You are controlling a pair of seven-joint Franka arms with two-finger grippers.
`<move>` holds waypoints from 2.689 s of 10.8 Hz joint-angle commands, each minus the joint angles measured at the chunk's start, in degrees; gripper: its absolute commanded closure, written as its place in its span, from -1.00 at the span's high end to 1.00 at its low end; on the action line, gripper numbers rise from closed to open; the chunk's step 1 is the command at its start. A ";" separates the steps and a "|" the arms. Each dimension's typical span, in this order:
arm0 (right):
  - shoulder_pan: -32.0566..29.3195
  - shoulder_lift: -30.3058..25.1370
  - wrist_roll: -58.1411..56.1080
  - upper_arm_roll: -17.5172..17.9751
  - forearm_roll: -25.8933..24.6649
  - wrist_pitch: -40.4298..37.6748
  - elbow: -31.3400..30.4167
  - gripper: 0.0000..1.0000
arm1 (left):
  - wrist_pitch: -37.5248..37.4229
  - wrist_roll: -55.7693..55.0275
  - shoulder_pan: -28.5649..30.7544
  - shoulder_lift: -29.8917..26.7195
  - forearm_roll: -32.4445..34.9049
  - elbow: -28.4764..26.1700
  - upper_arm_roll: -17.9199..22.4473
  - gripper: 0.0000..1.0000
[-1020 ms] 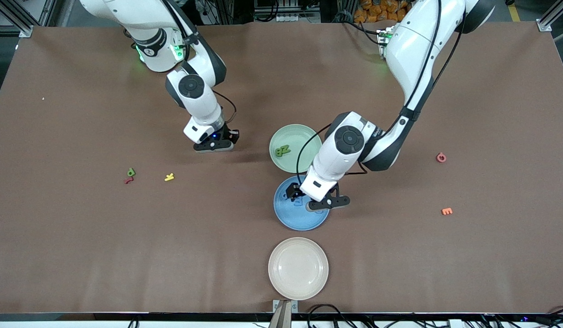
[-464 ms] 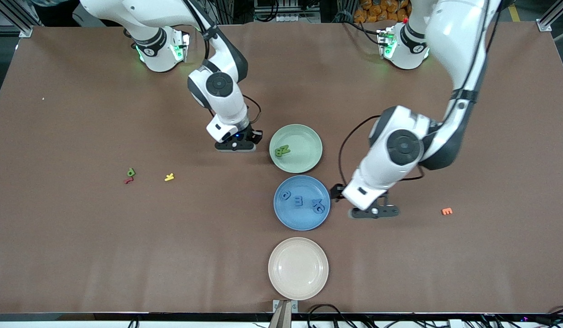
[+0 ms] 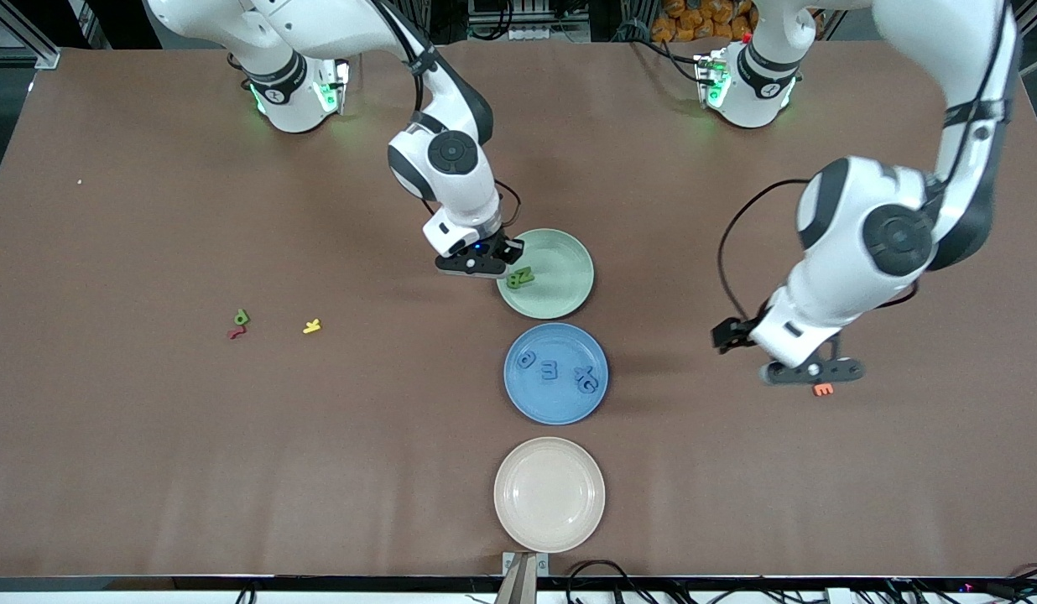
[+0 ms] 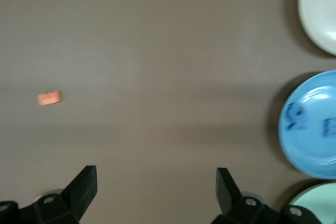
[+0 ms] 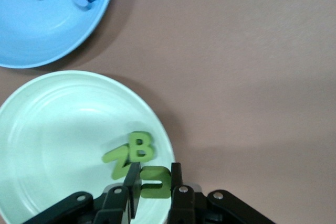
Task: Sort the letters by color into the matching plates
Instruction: 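Release the green letter onto the green plate while the left gripper withdraws, then move the right gripper back toward the green p letter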
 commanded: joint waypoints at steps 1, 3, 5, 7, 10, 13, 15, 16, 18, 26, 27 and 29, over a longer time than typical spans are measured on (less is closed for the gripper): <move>2.17 4.53 5.60 -0.23 0.57 -1.08 6.52 -1.00 | 0.49 2.99 3.22 -13.57 -0.79 -14.54 -0.70 1.00; 3.05 6.64 7.37 -0.23 0.57 -1.08 8.99 -1.00 | 0.58 2.99 2.79 -18.58 -1.40 -19.46 -0.35 1.00; 3.32 7.70 8.52 -0.23 0.57 -1.08 9.96 -0.74 | 0.32 3.08 2.52 -20.01 -1.92 -18.79 -0.08 1.00; 3.32 7.79 8.70 -0.23 0.57 -1.08 10.23 -0.46 | 0.32 2.99 2.52 -20.01 -2.37 -15.46 0.18 1.00; 2.71 7.27 9.83 -0.14 0.66 -1.16 10.14 0.20 | -2.39 6.38 2.26 -19.93 -3.33 -9.66 1.94 1.00; 1.05 5.34 9.58 0.12 0.66 -4.48 10.14 0.57 | -11.07 13.18 2.26 -19.57 -3.51 -2.81 4.14 1.00; -6.48 0.26 4.08 5.81 0.66 -9.75 7.61 0.53 | -16.53 13.18 2.43 -18.35 -6.04 2.37 4.14 1.00; -9.13 -1.86 0.91 7.31 0.66 -14.56 7.07 0.52 | -18.99 13.18 2.96 -17.82 -7.80 4.66 4.23 1.00; -13.70 -5.02 -3.76 9.34 0.66 -19.35 6.10 0.48 | -21.38 13.18 3.22 -17.81 -7.73 6.17 4.14 1.00; -31.03 -19.37 -38.99 8.83 0.22 -19.01 -14.73 0.37 | -21.57 15.11 3.05 -18.25 -2.63 10.30 4.05 1.00; -32.00 -19.37 -42.59 7.95 -0.30 -18.92 -15.00 0.37 | -21.48 14.25 2.96 -18.17 -2.37 10.31 3.70 1.00; -33.94 -19.37 -56.35 3.84 -0.39 -18.83 -15.44 0.37 | -21.30 13.98 2.61 -18.25 -2.19 10.40 3.00 1.00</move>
